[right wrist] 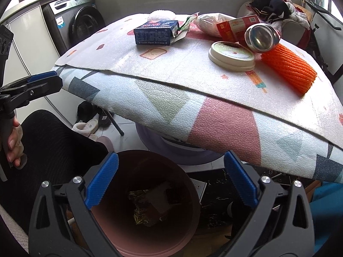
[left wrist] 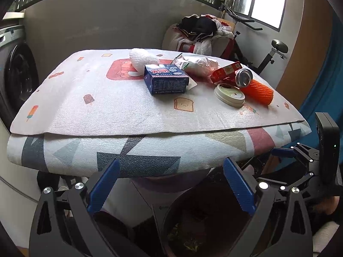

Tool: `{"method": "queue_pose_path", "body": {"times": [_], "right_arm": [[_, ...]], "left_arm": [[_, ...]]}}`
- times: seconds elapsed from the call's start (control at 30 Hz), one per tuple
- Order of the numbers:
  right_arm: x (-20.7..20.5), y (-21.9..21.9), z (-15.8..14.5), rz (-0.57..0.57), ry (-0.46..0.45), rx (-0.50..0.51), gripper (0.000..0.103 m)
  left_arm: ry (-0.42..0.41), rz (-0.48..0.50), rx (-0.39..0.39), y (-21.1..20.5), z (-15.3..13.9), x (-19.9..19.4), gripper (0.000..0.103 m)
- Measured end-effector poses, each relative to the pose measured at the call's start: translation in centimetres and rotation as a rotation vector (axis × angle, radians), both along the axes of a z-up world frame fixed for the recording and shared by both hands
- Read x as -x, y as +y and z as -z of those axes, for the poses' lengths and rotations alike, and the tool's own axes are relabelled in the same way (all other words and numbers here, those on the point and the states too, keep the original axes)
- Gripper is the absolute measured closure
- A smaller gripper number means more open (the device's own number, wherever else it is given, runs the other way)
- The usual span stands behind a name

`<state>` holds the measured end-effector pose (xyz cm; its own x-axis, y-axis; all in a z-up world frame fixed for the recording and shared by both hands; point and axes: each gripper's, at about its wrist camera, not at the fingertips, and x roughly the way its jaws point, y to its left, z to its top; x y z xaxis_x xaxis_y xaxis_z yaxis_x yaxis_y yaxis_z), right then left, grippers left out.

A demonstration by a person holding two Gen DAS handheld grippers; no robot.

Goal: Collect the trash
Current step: 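Move the right tool back over the table toward the orange foam net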

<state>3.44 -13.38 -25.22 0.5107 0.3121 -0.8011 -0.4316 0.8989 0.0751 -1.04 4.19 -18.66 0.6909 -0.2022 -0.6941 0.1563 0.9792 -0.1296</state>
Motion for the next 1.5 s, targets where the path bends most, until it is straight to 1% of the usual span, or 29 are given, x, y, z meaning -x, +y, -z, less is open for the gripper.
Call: {"method": "queue_pose_path", "body": {"times": [0.53,0.57,0.63,0.7,0.8,0.87,1.0,1.1,1.17,1.27,1.3,1.4,1.5], "right_arm": [[-0.3,-1.0,-0.7,0.052,-0.040,-0.009,0.006],[-0.4,-1.3,-0.9,0.059,-0.042,-0.023,0.006],[-0.3,-2.2,-1.5,0.053,-0.053,-0.121,0.006],[-0.4,-3.4,-2.3,0.084,-0.084,-0.186,0.006],[-0.7,-4.9,-3.3,0.132,-0.130,-0.234,0.006],[-1.5,-6.0,-3.8,0.145,-0.126,-0.243,0.006],[-3.7,-8.8,-5.0,0.214,-0.165,-0.219,0.006],[-6.2,-10.9,-5.6,0.241,-0.181,-0.170,0.006],[-8.1,-12.0,-5.8,0.238,-0.171,-0.124,0.006],[-10.9,-13.0,-6.0,0.260,-0.180,-0.017,0.006],[-12.0,-13.2,-6.0,0.258,-0.173,0.003,0.006],[-15.2,-13.3,-5.5,0.253,-0.146,0.072,0.006],[-18.2,-12.8,-4.6,0.217,-0.128,0.146,0.006]], "left_arm": [[0.012,-0.011,-0.001,0.3,0.2,-0.4,0.008],[0.012,-0.012,-0.001,0.3,0.2,-0.4,0.008],[0.011,-0.014,0.000,0.4,0.2,-0.4,0.008],[0.009,-0.022,0.003,0.5,0.1,-0.4,0.008],[0.013,-0.041,0.018,0.8,0.0,-0.5,0.008],[0.015,-0.057,0.029,1.2,-0.1,-0.6,0.008],[0.010,-0.082,0.061,1.7,-0.5,-1.0,0.006],[0.009,-0.089,0.077,1.8,-0.7,-1.6,0.006],[0.010,-0.084,0.092,1.8,-0.8,-2.1,0.006],[0.004,-0.076,0.100,1.7,-1.2,-3.2,0.006],[0.001,-0.079,0.098,1.7,-1.4,-3.6,0.006],[0.001,-0.103,0.093,1.9,-1.7,-5.1,0.006],[0.005,-0.122,0.104,2.2,-1.9,-6.5,0.006]]}}
